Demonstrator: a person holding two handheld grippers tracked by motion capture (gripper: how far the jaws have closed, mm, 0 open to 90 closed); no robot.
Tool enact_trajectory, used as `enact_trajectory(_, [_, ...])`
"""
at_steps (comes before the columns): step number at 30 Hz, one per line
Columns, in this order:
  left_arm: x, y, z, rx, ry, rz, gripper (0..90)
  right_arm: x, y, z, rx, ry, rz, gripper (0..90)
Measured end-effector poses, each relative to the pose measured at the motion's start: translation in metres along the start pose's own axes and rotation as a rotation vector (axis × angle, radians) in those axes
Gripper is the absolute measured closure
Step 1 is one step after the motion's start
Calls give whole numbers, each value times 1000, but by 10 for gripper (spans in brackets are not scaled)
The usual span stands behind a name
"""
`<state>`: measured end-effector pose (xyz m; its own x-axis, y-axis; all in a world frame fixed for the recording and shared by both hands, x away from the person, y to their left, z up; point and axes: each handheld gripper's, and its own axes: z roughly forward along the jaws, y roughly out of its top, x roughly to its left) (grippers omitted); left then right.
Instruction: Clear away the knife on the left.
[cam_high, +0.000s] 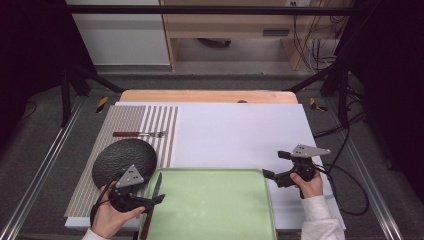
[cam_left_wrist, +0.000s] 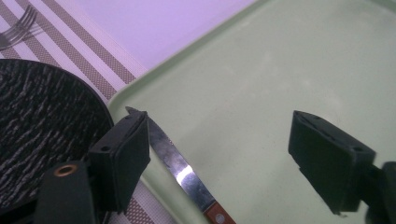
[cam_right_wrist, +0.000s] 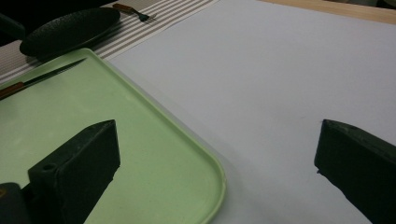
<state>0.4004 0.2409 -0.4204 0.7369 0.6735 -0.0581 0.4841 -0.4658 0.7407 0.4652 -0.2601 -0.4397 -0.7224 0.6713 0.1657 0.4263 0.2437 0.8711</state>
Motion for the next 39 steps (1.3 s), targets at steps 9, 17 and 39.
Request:
enact_trajectory(9, [14, 13, -11, 14, 3, 32, 47, 0, 0, 0, 6, -3, 2, 5])
enact_trajectory(17, [27, 21, -15, 24, 17, 68, 30, 0, 0, 0, 3, -4, 4, 5])
enact_trajectory(39, [51, 32, -24, 21, 79, 120, 23, -1, 0, -1, 2, -2, 3, 6])
